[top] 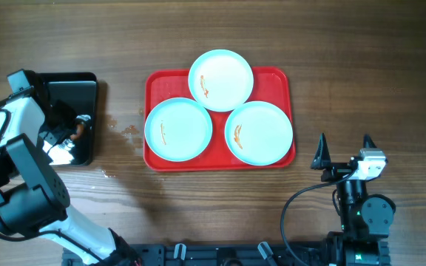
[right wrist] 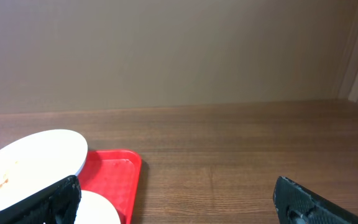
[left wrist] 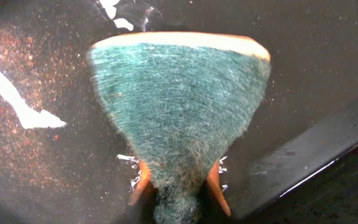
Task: Clean dirty plates on tray and stack at the side
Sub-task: 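Rub the held sponge around in the water of the black tray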
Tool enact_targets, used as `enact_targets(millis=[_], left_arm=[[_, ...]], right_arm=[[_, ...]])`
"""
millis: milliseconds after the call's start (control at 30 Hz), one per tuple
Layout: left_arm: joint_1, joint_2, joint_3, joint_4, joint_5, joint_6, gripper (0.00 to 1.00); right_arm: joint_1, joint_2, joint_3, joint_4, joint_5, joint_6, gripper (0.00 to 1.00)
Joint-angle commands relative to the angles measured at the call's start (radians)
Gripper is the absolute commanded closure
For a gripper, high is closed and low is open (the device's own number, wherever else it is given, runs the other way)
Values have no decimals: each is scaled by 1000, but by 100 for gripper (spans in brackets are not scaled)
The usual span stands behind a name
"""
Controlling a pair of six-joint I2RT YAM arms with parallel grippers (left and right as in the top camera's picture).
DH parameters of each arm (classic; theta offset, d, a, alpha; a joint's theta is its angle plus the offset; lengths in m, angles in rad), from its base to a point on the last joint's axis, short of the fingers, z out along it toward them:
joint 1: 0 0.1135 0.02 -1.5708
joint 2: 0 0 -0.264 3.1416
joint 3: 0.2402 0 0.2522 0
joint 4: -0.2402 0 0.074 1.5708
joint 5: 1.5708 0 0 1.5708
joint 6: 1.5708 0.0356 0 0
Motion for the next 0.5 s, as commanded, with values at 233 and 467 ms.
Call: enact_targets(millis=[233, 467], left_arm=[[2, -2, 25, -5, 14, 1, 96], [2, -40, 25, -6, 15, 1, 96]], right_arm=[[-5, -2, -1, 3, 14, -13, 0], [-5, -2, -1, 3, 14, -13, 0]])
